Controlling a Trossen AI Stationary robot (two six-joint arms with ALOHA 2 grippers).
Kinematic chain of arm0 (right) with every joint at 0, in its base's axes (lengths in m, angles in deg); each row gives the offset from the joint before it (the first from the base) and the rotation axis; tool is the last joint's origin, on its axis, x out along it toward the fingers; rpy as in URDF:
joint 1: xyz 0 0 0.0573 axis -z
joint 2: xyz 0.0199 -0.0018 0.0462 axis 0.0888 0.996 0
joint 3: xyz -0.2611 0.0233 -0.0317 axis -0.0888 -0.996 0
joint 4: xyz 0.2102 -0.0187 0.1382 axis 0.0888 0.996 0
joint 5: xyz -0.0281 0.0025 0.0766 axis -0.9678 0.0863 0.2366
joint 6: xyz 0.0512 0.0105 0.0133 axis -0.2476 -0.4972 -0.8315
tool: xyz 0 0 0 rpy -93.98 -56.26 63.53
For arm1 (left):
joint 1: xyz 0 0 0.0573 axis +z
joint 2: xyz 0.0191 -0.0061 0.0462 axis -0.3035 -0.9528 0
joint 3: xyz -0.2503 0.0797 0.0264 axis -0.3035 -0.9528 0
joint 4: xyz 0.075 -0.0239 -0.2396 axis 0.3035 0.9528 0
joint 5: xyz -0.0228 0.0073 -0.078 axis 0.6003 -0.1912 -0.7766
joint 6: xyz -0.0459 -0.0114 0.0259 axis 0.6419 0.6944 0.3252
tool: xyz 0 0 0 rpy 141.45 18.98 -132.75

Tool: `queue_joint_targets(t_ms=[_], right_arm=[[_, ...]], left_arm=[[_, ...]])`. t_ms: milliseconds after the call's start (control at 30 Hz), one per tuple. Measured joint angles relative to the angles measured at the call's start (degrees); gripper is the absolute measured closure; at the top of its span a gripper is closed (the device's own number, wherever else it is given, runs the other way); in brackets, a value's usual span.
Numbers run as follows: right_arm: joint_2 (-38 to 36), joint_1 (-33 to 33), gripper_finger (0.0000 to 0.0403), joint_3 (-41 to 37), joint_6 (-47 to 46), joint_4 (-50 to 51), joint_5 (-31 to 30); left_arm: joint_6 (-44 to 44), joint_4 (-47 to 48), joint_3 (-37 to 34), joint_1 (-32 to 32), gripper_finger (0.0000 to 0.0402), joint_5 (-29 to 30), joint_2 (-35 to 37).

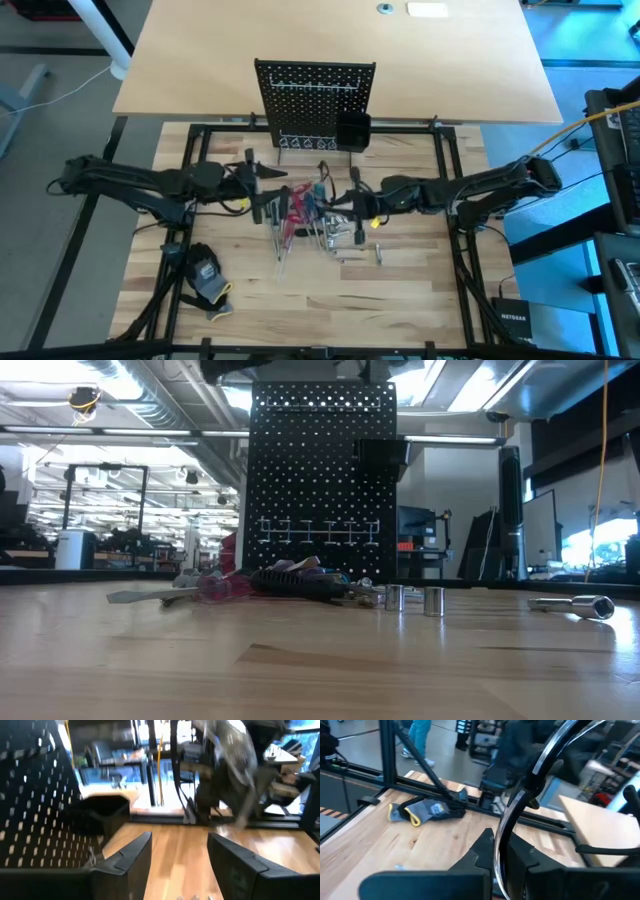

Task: Hang tools onto peg board
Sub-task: Hang the black safety goggles on the peg board

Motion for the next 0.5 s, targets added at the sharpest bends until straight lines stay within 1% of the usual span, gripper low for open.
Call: queue_joint_targets(t_ms=[67,200,400,500], right_arm=[[-1.82,1.3,0.0386,0.0,0.17,1.55,0.18],[-4.6,6.5,0.0387,0.0,0.36,2.84,2.81],[-6.75,17.45,0.0382,0.0,0.08,1.47,10.87],[-6.87,22.61,0.0386,0.0,-2.22,0.31,16.01]], left_arm=[[1.28,2.04,-0.38,0.0,0.0224,-0.02,1.38],[2.34,1.74,-3.39,-0.22,0.0226,-0.02,2.09],[3.01,-2.53,-7.87,-0.22,0.0227,-0.02,2.01],[3.0,-6.07,-8.68,-0.19,0.0227,-0.02,2.01]])
